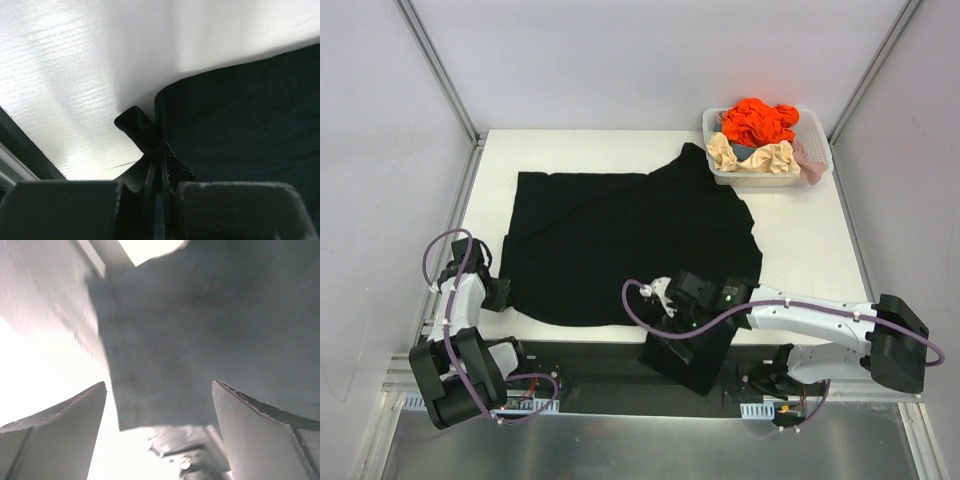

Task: Fold and stack the t-shirts
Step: Fold the tshirt

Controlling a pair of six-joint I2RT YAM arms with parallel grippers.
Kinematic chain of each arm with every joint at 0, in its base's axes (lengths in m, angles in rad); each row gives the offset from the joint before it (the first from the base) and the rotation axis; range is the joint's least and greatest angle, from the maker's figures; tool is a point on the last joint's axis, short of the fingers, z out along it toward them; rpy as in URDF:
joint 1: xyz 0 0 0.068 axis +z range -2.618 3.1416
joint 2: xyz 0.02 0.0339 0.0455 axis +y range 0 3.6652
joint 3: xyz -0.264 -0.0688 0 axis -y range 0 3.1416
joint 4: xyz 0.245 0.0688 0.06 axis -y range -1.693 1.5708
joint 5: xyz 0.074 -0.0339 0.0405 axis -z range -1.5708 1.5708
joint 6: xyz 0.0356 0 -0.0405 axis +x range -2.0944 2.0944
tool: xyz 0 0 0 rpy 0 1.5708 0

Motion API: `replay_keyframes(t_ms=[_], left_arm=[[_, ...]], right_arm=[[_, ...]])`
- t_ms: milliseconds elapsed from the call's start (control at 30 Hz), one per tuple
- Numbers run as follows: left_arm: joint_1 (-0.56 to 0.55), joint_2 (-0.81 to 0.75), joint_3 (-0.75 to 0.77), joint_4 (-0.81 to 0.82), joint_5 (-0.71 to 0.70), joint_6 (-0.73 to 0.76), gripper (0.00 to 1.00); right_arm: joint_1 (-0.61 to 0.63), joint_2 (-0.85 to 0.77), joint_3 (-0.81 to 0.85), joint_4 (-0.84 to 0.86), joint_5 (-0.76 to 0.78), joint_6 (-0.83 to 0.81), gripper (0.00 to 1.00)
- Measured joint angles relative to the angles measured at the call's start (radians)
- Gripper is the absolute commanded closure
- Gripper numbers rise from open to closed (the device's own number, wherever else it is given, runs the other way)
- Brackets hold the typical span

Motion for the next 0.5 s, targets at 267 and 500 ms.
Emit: replay_keyframes(t_ms=[267, 500], left_arm=[[0.000, -0.109, -0.029, -0.001, 0.000, 0.001, 1.00], [0.000, -0.137, -0.035, -0.001, 0.005, 0.003, 1.00]], right_arm=[[0.185, 0.014, -0.137, 0.030, -0.010, 0.149, 0.30], [0.193, 0.040, -0.167, 0.062, 0.000, 0.229, 0.37]])
